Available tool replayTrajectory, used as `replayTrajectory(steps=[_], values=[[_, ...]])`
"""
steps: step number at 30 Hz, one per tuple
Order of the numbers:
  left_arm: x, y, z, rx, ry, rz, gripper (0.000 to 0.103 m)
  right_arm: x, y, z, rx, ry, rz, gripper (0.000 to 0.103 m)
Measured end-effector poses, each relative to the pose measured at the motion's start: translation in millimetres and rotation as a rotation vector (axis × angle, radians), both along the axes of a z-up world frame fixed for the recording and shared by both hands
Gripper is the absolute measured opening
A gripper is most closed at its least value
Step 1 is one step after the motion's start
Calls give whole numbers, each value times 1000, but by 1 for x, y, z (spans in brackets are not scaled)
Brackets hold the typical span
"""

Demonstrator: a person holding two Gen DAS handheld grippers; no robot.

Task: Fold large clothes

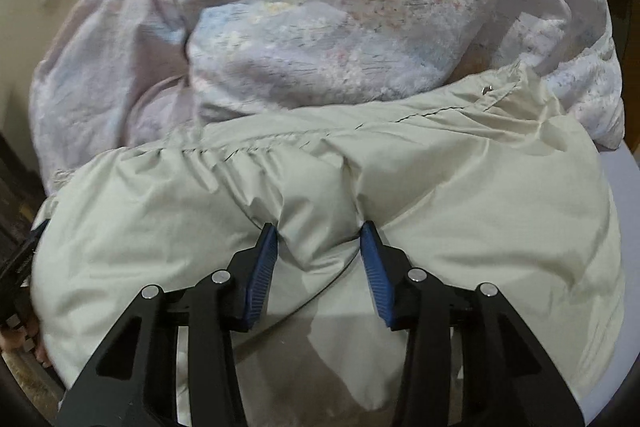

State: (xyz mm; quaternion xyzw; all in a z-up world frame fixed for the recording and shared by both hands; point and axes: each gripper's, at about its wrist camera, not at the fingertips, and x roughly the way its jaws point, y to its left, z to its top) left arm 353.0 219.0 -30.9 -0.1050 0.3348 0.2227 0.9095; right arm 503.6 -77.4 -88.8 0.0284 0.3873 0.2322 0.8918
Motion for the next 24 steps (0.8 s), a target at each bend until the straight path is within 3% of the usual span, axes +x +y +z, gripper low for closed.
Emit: replayTrajectory(steps=[7,15,24], values=[[28,15,-10,23,20,82,78,28,16,-12,-63,-5,-90,45],[40,27,-21,4,52,114,87,32,14,-18,-74,-8,-107,46],[11,31,-6,-47,32,57,86,9,-52,14,-7,-70,-190,46]])
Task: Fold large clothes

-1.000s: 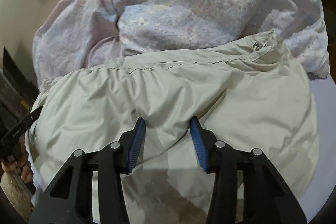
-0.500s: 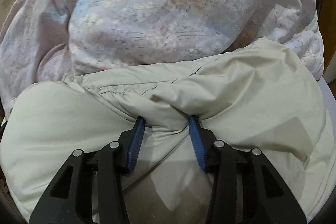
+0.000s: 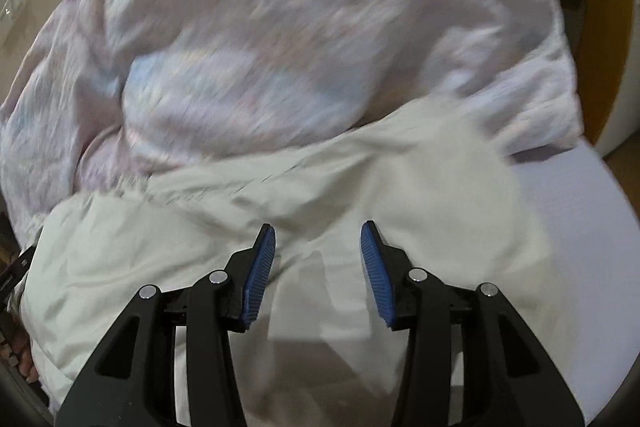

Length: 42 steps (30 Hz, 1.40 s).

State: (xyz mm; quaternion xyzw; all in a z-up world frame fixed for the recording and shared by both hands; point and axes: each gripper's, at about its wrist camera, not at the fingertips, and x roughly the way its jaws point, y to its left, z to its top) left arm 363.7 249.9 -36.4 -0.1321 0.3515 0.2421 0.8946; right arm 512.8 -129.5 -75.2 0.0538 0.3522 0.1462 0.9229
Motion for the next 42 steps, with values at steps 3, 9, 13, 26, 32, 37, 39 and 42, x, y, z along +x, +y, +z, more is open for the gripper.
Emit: replayTrajectory(steps=[3,9,13,26,32,37,39,42], values=[[-1,-2,7,18,0,-4,86,8,-28,6,19,-3,-74,46],[10,0,-3,71,45,7,86,32,-29,-14,-50,26,-133,46],[17,-1,-10,104,60,-2,88,47,-23,-32,-76,56,-142,47],[31,15,-32,39,52,5,99,58,-13,-54,-127,43,-142,54],[32,17,-41,35,37,15,101,72,-23,-63,-121,48,-135,55],[33,19,-46,29,39,18,101,77,-25,-66,-126,50,-133,56],[33,20,-48,22,39,18,101,74,-21,-65,-126,52,-132,56],[27,29,-53,14,39,17,101,75,-21,-64,-124,52,-132,56]])
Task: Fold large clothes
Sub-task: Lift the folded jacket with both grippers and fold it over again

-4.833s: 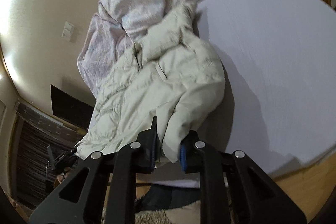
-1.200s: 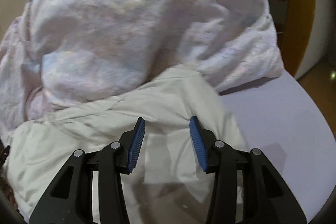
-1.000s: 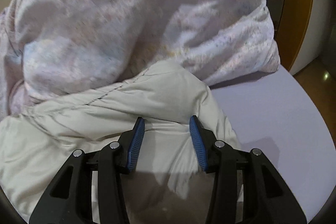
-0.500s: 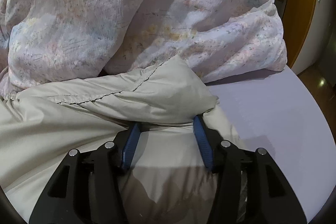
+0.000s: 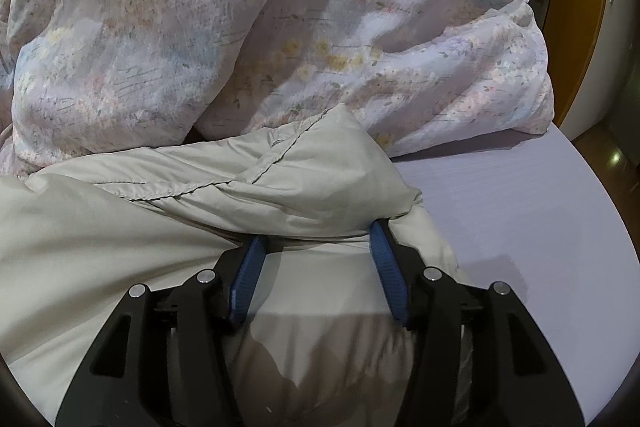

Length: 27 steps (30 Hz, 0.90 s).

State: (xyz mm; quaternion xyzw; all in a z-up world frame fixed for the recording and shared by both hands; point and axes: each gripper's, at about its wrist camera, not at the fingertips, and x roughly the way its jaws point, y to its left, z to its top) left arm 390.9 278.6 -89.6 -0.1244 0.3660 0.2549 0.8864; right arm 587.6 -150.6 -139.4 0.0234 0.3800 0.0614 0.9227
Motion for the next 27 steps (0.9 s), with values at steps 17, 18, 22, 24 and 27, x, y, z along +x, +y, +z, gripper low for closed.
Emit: replayTrajectory(steps=[17,18,22,24,27], values=[[2,7,-5,-3,17,0,101,1,3,-1,6,1,-4,57],[2,6,-4,-3,16,0,101,1,3,-1,5,0,-5,57],[2,1,-1,18,23,13,101,-2,3,3,7,3,-5,57],[-7,-4,7,29,32,19,100,-9,-2,9,18,13,1,59],[-32,-11,21,8,-2,-24,100,-34,-25,24,101,17,5,67]])
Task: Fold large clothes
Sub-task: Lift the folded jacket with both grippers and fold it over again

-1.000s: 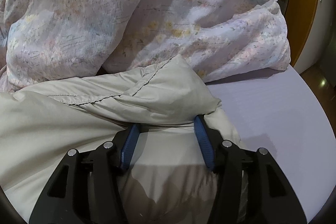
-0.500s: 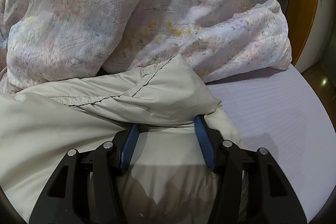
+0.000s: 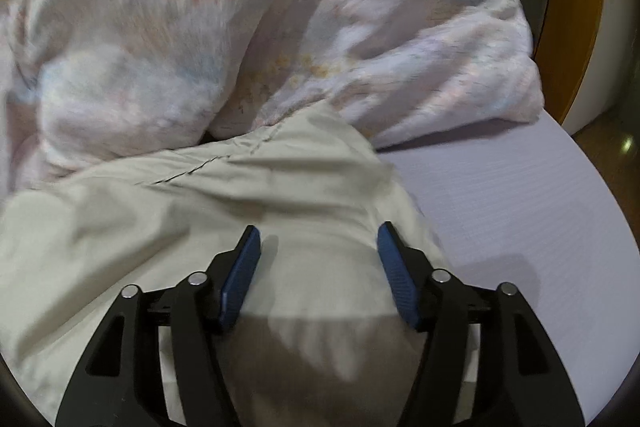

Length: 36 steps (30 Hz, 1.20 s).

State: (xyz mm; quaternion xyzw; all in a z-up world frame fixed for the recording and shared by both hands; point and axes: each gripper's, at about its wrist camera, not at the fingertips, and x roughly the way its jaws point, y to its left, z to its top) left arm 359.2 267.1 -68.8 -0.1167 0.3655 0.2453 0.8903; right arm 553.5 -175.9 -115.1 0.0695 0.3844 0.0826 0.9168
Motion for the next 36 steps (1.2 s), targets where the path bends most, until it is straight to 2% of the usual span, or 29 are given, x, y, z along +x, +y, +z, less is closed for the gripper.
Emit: replayTrajectory(steps=[1,2,4,8,11,14,18,23,27,30,33,35,36], values=[[-13,-2,6,-9,-10,-11,100,-11,-12,5,31,8,-25,76],[-28,-2,12,-25,-25,-17,100,-19,-22,8,64,14,-37,80],[-56,1,22,-62,-55,-10,100,-40,-53,10,159,65,-77,84],[-106,11,26,-139,-87,36,98,-66,-91,-7,337,184,-88,84],[-133,17,17,-238,-99,59,98,-81,-105,-28,479,265,-67,84],[-142,11,5,-325,-91,57,94,-89,-103,-46,606,329,-42,83],[-139,1,-16,-442,-83,71,86,-89,-93,-59,692,355,-23,80],[-123,-8,-32,-543,-98,85,72,-88,-83,-58,704,334,-41,70],[-118,-9,-36,-565,-135,120,72,-87,-81,-60,713,315,-62,62],[-118,-3,-39,-599,-180,147,68,-86,-85,-65,748,308,-75,52],[-118,4,-43,-647,-223,163,59,-88,-89,-70,814,293,-70,37],[-118,8,-44,-676,-247,172,46,-90,-90,-68,846,275,-62,28],[-119,10,-43,-689,-257,173,41,-92,-89,-65,852,263,-58,26]])
